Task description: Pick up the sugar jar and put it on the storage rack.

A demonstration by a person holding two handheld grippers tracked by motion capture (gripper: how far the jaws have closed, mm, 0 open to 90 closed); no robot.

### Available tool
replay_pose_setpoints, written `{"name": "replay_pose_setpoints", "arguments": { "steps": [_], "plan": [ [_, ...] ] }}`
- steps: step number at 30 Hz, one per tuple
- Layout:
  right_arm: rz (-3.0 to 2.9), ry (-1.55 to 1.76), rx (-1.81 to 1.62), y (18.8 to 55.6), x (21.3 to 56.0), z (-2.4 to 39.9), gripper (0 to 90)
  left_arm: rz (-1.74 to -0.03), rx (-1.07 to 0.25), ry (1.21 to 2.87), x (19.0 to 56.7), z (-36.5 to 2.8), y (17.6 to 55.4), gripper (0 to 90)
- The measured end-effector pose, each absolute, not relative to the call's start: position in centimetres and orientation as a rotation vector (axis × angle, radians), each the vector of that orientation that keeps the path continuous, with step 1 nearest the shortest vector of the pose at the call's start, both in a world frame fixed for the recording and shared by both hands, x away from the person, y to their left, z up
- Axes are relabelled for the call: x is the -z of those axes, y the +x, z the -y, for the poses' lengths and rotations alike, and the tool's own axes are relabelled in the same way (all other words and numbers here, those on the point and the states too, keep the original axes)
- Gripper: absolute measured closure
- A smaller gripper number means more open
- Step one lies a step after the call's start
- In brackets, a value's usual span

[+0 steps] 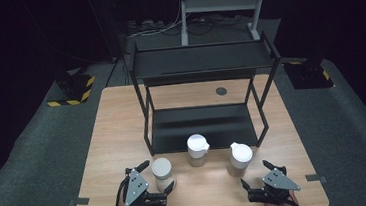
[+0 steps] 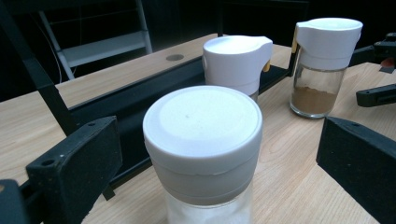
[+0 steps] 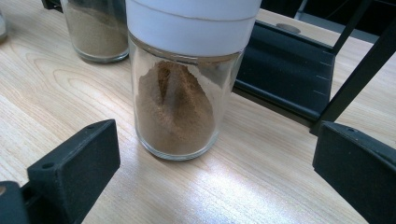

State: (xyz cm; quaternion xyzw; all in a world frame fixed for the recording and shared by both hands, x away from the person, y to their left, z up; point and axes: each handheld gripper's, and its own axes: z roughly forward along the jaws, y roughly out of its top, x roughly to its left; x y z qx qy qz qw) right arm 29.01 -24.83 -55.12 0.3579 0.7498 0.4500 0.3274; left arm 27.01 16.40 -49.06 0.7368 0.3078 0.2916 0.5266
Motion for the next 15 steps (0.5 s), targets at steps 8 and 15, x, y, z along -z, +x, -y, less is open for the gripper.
{"name": "replay_pose_setpoints", "arguments": {
  "steps": [8,15],
  "plan": [
    [-1.966,0.936,-1.18,29.0,55.1,24.8,0.0,-0.751,-0.678,1.765,49.7,-16.3,27.6,2.5],
    [-1.969,0.934,-1.179,29.0,55.1,24.8,0.0,-0.764,-0.655,1.766,50.2,-16.0,28.3,7.3]
  ]
}}
